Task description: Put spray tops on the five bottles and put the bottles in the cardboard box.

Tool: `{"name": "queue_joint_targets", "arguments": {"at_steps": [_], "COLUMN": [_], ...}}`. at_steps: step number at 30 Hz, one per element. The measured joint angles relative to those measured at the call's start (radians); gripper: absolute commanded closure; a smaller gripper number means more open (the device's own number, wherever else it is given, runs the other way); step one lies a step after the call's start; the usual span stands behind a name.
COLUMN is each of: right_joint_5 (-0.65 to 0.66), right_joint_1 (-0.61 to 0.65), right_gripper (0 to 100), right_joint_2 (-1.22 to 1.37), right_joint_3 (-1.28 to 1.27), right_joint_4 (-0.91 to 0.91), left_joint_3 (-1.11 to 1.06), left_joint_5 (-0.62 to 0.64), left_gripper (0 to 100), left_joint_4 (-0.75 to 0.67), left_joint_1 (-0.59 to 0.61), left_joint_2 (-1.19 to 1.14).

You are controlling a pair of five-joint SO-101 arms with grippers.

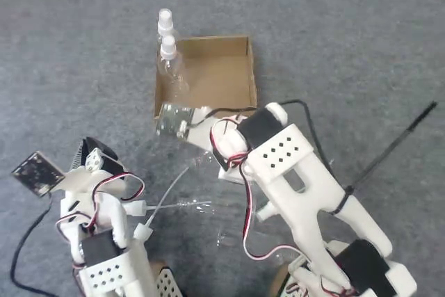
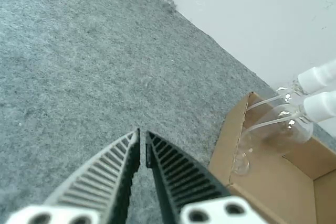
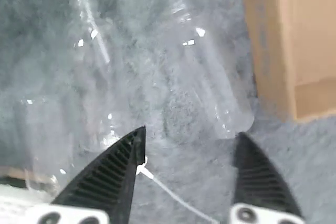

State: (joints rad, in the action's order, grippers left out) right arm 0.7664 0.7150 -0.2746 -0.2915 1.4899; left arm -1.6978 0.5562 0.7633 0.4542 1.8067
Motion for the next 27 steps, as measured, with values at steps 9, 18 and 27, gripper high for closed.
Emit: {"name": "queue_joint_targets", "arguments": {"at_steps": [9, 18, 27], "right_joint_5": [0.193, 0.267, 0.338], "right_joint_1": [0.002, 0.029, 0.032], "right_gripper": [70.1, 70.2, 70.2], "right_joint_2": [0.028, 0.319, 0.5], "right_joint_3": [-0.055, 0.074, 0.201], "right_joint_4": [-0.109, -0.114, -0.117], "left_joint_3": [0.0, 0.0, 0.0], "left_joint_5": [0.0, 0.0, 0.0], "left_gripper": [99, 99, 99], "left_joint_4": [0.0, 0.0, 0.0], "left_joint_1": [0.0, 0.0, 0.0], "left_joint_2": [0.0, 0.0, 0.0]}}
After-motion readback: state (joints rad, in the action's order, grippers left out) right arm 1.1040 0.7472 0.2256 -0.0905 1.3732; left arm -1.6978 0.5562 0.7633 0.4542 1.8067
